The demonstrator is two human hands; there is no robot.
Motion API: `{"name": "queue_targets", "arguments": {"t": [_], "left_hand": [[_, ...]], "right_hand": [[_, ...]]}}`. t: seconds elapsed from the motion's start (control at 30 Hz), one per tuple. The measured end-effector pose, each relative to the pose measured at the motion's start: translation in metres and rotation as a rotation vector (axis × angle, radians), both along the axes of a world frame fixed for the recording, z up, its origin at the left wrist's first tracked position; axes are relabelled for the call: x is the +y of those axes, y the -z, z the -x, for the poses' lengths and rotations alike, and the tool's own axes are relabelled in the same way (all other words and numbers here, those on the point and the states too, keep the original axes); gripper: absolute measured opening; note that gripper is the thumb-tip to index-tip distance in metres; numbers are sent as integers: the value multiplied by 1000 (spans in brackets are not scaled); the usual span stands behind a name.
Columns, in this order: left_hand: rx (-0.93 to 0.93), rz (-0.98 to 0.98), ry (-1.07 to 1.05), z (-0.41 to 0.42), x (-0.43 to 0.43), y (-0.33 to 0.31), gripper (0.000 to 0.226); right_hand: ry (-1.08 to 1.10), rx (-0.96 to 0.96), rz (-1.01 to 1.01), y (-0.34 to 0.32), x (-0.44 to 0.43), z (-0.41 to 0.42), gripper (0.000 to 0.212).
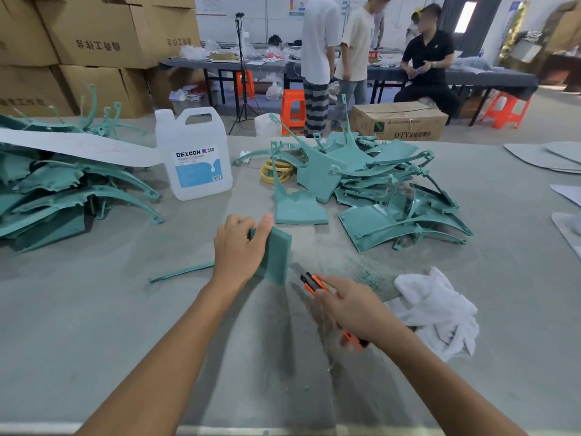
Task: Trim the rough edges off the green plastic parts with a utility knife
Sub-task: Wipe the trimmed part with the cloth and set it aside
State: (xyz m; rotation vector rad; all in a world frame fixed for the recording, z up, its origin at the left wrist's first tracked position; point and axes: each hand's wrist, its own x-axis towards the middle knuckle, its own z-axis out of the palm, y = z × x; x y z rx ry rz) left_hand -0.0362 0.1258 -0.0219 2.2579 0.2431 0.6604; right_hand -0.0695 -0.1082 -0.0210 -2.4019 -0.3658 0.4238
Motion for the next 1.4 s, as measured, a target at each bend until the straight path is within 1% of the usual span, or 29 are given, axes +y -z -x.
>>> {"name": "queue_targets", "arguments": {"t": [0.07,0.13,0.2,0.23,0.27,0.33,0.37,0.43,0.47,0.5,0.53,0.57,0.6,0.63,0.7,0.73,0.77,0.83,0.9,1.0,1.1,1.2,1.23,1.27,1.3,1.4], "left_hand": [[12,4,-1,0,-1,-1,63],[17,0,5,-1,0,-1,64],[23,17,11,0,1,-1,64],[29,35,15,1,1,-2,62],[31,63,19,3,1,-3,59],[42,100,24,8,-3,-7,53],[47,85,14,13,-6,-8,50],[-5,41,-51,25,-13,-7,45],[-72,46,-103,35,-18,-5,49],[-139,81,-159,48,-23,-1,62],[-187,162,-216,60,-29,5,78],[-201,305,-264,73,-36,10,91],[-194,502,-290,84,-42,14,97],[-182,712,-296,92,-48,18,95],[-147,1073,-281,100,-52,26,81],[-118,1224,-267,101,-50,30,71],[-90,1336,-250,102,-45,32,61],[-37,1422,-238,100,-35,36,41],[2,1436,-239,96,-27,36,29],[6,1463,-183,91,-23,28,28],[-19,1487,-77,95,-22,16,23],[-44,1602,67,110,-30,-3,28],[-61,1630,105,116,-34,-9,32],[-76,1648,132,122,-38,-14,38],[-84,1656,153,128,-42,-19,42],[-108,1641,198,146,-48,-29,43]], "right_hand": [[19,-149,184,6,-7,-3,27],[85,-329,322,12,-19,-4,36],[144,-560,351,12,-42,-8,38],[185,-629,363,12,-58,-11,39],[236,-615,394,11,-75,-13,42],[351,-430,508,14,-109,-11,45],[405,-366,525,19,-124,-8,44],[475,-353,453,29,-143,4,44],[496,-375,393,32,-149,13,44],[505,-397,359,35,-154,22,46],[503,-417,352,37,-157,30,51],[495,-436,354,39,-160,37,57],[495,-462,348,39,-160,43,61],[505,-493,334,38,-159,48,62],[515,-526,344,40,-158,56,64],[502,-524,368,43,-159,59,66],[485,-529,370,46,-162,60,69],[460,-574,281,53,-172,58,64],[446,-616,205,53,-179,56,55],[485,-530,88,42,-177,55,56],[540,-590,-108,28,-145,52,41],[385,-658,-433,0,-75,55,35],[328,-660,-534,-6,-49,58,27],[281,-634,-619,-11,-23,61,20],[246,-568,-690,-13,1,63,18],[251,-257,-888,-12,56,63,20]]}}
